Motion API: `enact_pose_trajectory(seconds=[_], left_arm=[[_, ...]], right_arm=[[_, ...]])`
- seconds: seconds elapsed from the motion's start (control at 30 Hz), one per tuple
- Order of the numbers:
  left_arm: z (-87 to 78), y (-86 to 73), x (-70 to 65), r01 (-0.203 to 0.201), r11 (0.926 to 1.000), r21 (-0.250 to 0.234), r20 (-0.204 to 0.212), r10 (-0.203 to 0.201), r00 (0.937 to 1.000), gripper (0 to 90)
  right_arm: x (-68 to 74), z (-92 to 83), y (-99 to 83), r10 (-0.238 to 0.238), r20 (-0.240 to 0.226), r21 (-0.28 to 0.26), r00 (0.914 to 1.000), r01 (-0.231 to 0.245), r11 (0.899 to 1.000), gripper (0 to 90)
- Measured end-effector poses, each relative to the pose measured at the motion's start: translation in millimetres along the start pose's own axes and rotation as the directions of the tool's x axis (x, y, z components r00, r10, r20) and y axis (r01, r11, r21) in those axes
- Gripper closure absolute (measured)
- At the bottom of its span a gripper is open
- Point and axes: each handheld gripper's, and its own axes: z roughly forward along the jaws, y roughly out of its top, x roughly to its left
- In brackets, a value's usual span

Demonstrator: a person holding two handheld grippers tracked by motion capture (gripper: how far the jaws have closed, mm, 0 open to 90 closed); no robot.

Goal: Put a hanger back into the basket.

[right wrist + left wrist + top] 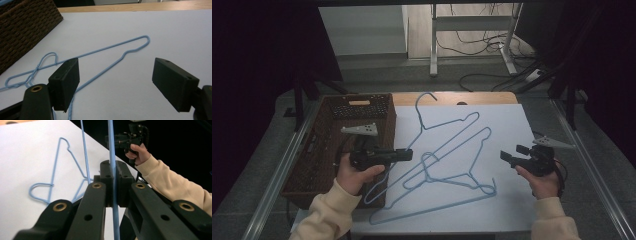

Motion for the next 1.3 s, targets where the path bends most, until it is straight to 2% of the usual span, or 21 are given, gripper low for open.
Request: enact_pose_trajectory(seconds=[0.4,0.63,0.97,1.1,1.3], left_arm=[[-39.7,-2.6,15.8,0.024,0.9977,-0.063,-0.053,-0.027,0.9982,85.9],[-61.8,-9.6,31.7,0.049,0.9939,-0.099,-0.084,-0.057,0.9948,85.9],[-87.2,-16.9,51.8,0.087,0.9864,-0.14,-0.113,-0.103,0.9882,85.9],[-97.0,-20.0,59.0,0.088,0.985,-0.148,-0.129,-0.108,0.9857,85.9],[-110.9,-26.0,71.2,0.107,0.9818,-0.157,-0.16,-0.132,0.9782,85.9]], right_arm=[[1.8,3.0,-1.0,-0.012,0.0,0.016,0.9999,0.012,1.0,21.6],[2.5,4.5,-1.7,-0.017,0.0,0.029,0.9999,0.017,0.999,21.5],[3.2,6.0,-2.2,-0.023,0.004,0.035,0.9997,0.022,0.999,21.4],[3.1,6.0,-2.2,-0.027,0.006,0.036,0.9996,0.027,0.999,21.4],[3.2,5.9,-2.2,-0.029,0.007,0.036,0.9996,0.028,0.999,21.4]])
